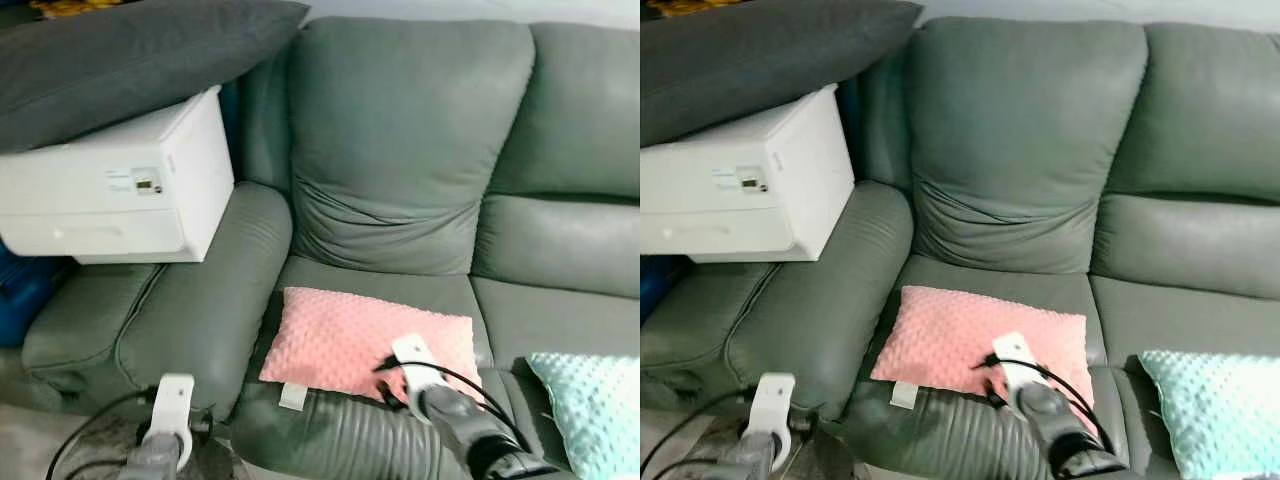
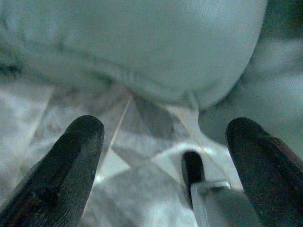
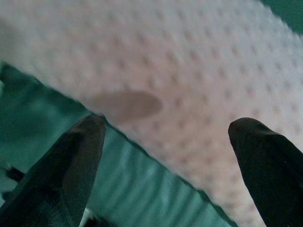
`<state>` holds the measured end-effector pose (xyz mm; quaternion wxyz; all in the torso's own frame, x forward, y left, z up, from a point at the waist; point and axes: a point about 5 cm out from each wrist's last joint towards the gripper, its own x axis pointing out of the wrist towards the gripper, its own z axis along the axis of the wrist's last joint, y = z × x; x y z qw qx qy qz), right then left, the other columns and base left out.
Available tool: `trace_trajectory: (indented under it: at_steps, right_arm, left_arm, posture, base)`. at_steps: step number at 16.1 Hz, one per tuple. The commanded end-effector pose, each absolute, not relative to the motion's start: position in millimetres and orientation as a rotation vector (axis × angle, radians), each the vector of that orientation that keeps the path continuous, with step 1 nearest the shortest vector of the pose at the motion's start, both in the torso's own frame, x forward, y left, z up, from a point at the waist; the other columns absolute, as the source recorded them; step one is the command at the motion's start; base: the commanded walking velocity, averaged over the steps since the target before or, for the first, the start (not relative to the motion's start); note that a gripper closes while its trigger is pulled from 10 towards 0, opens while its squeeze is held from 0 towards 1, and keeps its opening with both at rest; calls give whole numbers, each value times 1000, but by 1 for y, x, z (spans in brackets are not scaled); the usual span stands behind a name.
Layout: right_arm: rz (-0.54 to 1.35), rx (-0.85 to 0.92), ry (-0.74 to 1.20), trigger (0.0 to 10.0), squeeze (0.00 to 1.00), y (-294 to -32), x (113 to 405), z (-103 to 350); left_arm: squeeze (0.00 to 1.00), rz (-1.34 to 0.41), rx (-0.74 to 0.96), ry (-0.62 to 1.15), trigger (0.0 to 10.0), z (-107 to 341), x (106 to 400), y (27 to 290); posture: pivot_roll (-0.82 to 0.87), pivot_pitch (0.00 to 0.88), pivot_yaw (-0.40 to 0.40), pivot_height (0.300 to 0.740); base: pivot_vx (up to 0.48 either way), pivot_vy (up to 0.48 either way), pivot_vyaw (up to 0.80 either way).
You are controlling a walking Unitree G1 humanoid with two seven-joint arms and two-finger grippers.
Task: Move the pillow to the sofa
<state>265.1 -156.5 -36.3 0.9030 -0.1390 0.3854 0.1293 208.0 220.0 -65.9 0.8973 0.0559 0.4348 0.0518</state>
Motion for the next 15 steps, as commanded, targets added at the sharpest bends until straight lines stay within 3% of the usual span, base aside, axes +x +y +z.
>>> trace_trajectory:
  at_steps: [1,3,5,15]
  right_arm:
    - [198,-265,863,10000,0,-172,250,-47]
    - [136,-250,900,10000,0,-194,237,-53]
    - [135,-253,897,10000,0,-197,236,-53]
    - [204,-349,884,10000,0,-190,237,-54]
  left_arm:
    - [0,105,117,926,10000,-68,205,219]
    - [0,118,131,955,10000,-71,199,223]
    - [0,109,147,963,10000,-71,198,224]
    - [0,70,201,985,10000,-72,198,220]
  posture:
    - [-4,0,4,740]
    - [0,0,3,740]
    - [-9,0,6,740]
    - [-27,0,16,740]
  base:
    - [0,0,0]
    - [0,0,0]
    - [0,0,0]
    - [-51,0,0]
